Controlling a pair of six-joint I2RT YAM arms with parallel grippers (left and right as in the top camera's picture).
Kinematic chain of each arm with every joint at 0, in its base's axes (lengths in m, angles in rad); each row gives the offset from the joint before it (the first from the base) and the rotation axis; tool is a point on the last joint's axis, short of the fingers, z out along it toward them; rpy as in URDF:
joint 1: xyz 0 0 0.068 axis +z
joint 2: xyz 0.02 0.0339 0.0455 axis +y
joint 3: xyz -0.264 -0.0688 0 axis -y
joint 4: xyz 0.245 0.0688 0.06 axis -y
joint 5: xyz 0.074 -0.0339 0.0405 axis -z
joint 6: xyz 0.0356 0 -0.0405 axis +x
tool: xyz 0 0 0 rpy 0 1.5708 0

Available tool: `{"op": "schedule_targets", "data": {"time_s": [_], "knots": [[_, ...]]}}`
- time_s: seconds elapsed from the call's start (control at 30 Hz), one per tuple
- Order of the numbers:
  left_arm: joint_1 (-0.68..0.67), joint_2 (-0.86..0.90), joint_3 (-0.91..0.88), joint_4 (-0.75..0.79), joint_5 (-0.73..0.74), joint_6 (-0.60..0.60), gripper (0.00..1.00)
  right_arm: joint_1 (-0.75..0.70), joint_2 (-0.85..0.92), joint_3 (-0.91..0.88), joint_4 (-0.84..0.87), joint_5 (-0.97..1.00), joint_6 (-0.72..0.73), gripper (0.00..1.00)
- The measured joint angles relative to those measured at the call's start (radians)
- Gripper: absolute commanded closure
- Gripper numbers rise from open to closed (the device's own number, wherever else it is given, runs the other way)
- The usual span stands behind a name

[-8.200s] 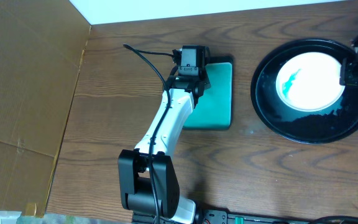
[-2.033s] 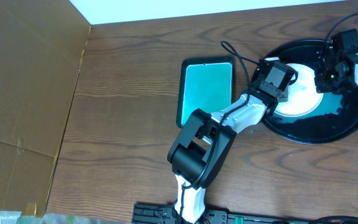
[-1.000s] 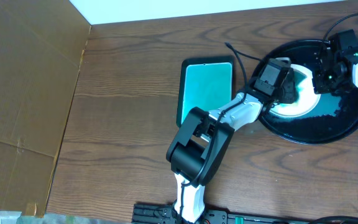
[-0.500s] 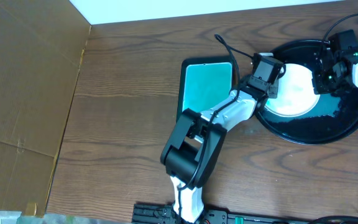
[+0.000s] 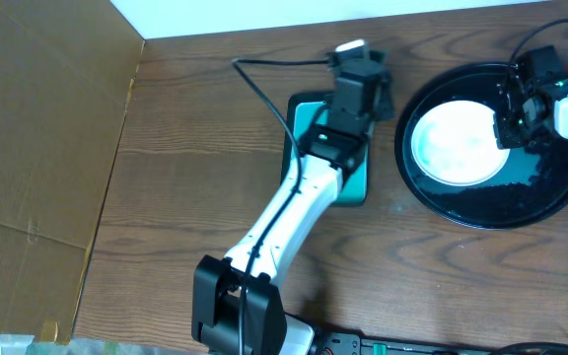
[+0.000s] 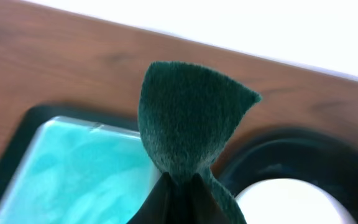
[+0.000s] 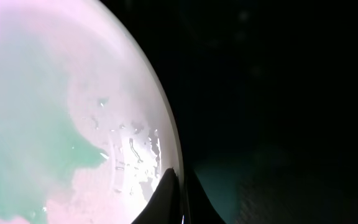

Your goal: Clean dirty plates on tray and stack at the side

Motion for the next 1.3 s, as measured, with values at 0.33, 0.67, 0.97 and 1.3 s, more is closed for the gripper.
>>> {"op": "schedule_targets", "data": {"time_s": [0.33, 0.67, 0.97, 1.3], "knots": [[0.196, 0.026, -0.003, -0.24, -0.001, -0.048, 0.93, 0.18, -0.206, 0.04, -0.023, 0.484, -0.132, 0.99], [0.227, 0.026, -0.003, -0.261, 0.0, -0.064, 0.93, 0.352, -0.291, 0.046, 0.174, 0.88, -0.482, 0.99], [0.227, 0.026, -0.003, -0.297, 0.0, -0.067, 0.93, 0.462, -0.293, 0.047, 0.294, 0.997, -0.826, 0.99], [0.227, 0.026, -0.003, -0.299, 0.072, -0.07, 0.93, 0.36, -0.293, 0.049, 0.124, 0.788, -0.576, 0.99]]}}
